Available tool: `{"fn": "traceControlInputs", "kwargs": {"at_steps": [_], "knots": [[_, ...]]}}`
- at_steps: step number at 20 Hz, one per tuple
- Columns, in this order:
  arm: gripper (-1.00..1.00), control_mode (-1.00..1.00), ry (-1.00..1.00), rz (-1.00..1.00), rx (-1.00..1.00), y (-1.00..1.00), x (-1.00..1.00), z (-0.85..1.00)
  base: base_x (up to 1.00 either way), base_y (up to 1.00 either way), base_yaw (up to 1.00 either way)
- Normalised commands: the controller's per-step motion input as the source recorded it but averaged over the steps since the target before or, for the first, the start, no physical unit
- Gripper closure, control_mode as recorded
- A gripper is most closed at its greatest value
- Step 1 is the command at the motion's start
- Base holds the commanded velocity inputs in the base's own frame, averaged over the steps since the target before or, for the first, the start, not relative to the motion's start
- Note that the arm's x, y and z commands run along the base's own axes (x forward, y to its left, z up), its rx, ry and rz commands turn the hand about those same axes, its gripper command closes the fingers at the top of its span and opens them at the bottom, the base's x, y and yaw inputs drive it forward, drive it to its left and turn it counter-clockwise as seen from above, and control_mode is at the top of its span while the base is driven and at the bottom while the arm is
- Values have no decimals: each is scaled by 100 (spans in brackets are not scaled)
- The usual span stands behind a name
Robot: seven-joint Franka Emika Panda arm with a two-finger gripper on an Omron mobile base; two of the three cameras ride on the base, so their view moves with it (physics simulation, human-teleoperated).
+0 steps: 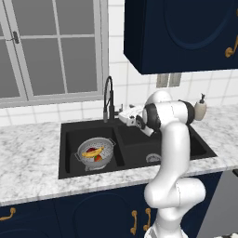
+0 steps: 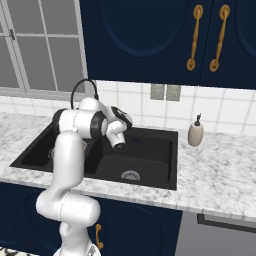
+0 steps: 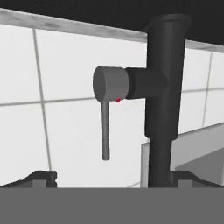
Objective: Put the colander in the sink, put the pear, mango, banana in the colander, and turn on the sink faucet and pour water over the colander.
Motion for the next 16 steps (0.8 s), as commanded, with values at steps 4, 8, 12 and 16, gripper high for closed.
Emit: {"fn": "traceControlInputs", "kwargs": {"at_steps": [4,8,12,16], "knots": [[-100,-100,-2,-6,0,0,25,0,0,0,0],[-100,-100,-1,-6,0,0,30,0,0,0,0],[-100,-100,0,-6,0,0,32,-4,0,0,0],[-100,-100,0,-5,0,0,34,-22,0,0,0]]}}
